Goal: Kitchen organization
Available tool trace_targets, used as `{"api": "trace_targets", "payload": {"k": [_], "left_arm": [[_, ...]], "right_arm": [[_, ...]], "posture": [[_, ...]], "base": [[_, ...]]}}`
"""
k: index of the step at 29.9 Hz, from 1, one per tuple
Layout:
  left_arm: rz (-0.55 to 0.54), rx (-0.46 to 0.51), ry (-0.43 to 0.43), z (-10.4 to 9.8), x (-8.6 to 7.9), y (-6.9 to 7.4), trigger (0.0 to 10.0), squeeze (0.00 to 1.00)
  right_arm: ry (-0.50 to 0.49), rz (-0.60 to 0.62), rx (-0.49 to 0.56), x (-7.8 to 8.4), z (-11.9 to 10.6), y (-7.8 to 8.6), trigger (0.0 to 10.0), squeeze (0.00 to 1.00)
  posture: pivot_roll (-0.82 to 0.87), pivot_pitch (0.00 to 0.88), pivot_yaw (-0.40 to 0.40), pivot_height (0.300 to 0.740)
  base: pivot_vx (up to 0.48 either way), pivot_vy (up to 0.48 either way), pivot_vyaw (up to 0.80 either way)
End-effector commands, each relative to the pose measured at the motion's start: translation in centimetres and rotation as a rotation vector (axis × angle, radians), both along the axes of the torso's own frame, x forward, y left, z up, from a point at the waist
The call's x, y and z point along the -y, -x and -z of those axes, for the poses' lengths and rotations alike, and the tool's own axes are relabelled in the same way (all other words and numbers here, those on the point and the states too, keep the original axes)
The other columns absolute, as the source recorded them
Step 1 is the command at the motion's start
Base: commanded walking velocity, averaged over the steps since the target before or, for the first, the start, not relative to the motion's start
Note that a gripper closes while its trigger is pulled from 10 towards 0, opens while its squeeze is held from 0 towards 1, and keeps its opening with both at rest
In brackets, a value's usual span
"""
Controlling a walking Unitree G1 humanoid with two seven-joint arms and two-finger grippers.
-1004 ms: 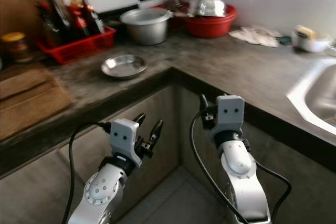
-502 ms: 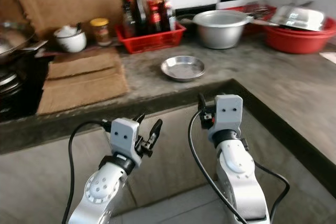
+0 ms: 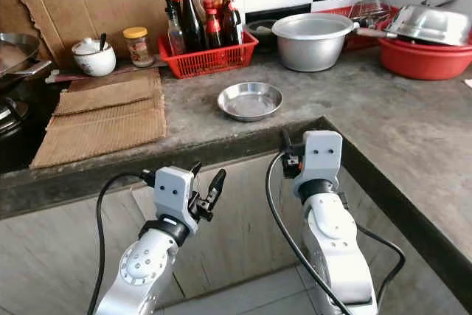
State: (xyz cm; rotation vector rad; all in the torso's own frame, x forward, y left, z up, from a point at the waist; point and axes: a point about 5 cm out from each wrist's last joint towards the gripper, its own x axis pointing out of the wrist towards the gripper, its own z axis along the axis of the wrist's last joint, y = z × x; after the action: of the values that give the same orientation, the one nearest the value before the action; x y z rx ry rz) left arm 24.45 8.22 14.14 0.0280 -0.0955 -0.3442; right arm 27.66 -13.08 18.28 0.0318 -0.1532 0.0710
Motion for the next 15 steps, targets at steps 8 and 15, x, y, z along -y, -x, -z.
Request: {"api": "trace_targets", "payload": {"k": [8, 15], "left_arm": [[-0.020, 0.014, -0.010, -0.31, -0.26, -0.12, 10.0, 0.00], [-0.055, -0.006, 0.015, -0.24, -0.66, -0.43, 10.0, 0.00]], "right_arm": [[-0.006, -0.011, 0.004, -0.24, -0.38, -0.32, 10.0, 0.00], [-0.008, -0.013, 0.009, -0.31, -0.55, -0.51, 10.0, 0.00]], "posture": [[0.07, 0.000, -0.010, 0.740], [0.07, 0.000, -0.010, 0.740]], "base": [[0.198, -0.403, 0.00], [0.133, -0.154, 0.00]]}}
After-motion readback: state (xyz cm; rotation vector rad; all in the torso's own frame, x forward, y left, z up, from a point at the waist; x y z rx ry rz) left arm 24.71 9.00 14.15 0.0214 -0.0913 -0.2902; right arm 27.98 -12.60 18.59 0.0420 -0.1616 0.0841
